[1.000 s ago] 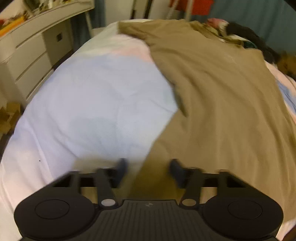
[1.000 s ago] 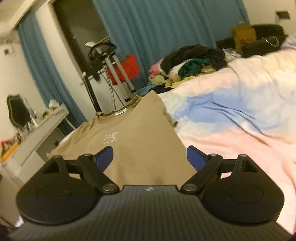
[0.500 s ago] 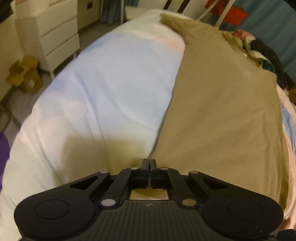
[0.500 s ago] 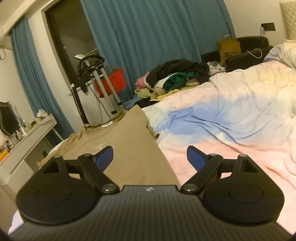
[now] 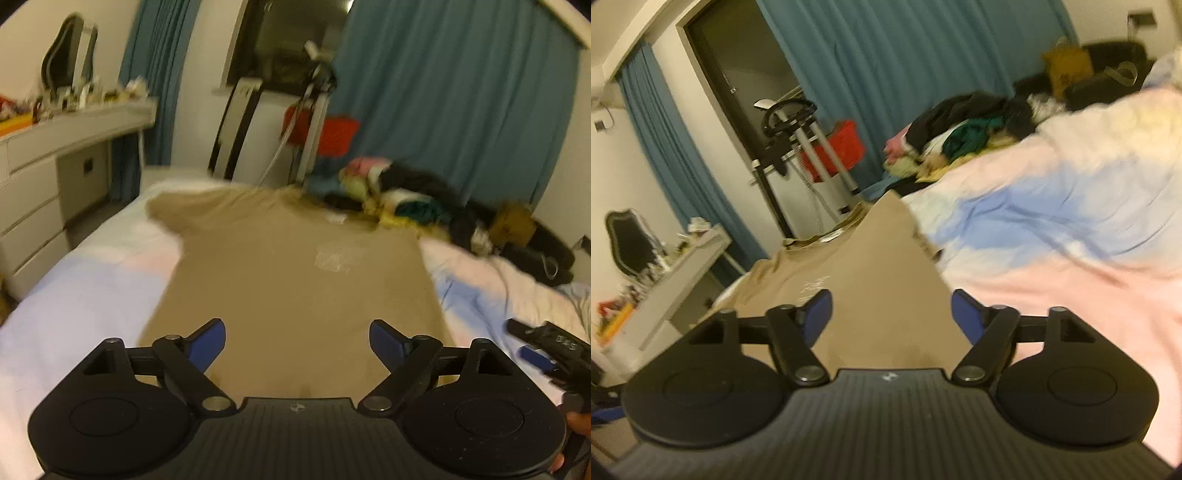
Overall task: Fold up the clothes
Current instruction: 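Grasp the T-shirt side edge with the right tool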
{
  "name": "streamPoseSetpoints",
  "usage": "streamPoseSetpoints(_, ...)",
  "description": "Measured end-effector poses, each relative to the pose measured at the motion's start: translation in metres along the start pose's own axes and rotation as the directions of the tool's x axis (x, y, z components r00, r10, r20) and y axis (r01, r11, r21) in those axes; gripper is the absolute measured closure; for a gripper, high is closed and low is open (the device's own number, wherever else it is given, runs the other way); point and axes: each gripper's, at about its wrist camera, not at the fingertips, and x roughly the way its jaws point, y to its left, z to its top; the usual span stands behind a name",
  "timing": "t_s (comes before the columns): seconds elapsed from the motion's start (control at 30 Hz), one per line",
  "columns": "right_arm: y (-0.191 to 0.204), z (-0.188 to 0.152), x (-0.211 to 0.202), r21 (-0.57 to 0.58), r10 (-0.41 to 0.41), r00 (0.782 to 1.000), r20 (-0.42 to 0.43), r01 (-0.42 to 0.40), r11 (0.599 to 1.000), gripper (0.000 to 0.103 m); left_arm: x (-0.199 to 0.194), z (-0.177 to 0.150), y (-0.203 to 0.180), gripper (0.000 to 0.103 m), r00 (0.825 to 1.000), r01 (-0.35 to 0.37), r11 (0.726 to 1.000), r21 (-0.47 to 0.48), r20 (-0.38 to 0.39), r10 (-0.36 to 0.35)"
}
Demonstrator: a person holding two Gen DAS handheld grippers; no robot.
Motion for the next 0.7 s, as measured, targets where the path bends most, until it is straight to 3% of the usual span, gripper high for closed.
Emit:
streamPoseSetpoints(0.1,-0.003,0.007,0.028,0.023,0.015,0.999,-0.037,-0.014,1.0,0.042,0.043,-0.031,-0.024,0.015,0.995,-0.067,0.997,0.049,0.079,0.063)
streamPoseSetpoints(0.27,-0.024,0.022,0.092,0.022,-0.011,0.999,-0.054,0.013,1.0,0.069,0.114,-0.074,-0.011,0.023,0.992,-0.122,0.992,0.024,-0.027,0.122)
streamPoseSetpoints(0.33,-0.037,0.026,0.125,0.023,-0.035,0.998,-0.05,0.036,0.999,0.072,0.132,-0.077,-0.003,0.022,0.99,-0.13,0.992,0.011,-0.06,0.13)
streamPoseSetpoints(0.5,-0.056,0.023,0.198,0.044,-0.063,0.993,-0.104,0.068,0.997,0.072,0.15,-0.085,-0.008,0.018,0.991,-0.129,0.988,0.082,-0.005,0.13)
streamPoseSetpoints(0.7,-0.072,0.024,0.225,0.088,0.02,0.995,-0.096,-0.012,0.996,0.072,0.137,-0.102,0.001,0.018,0.991,-0.134,0.99,0.043,0.03,0.133)
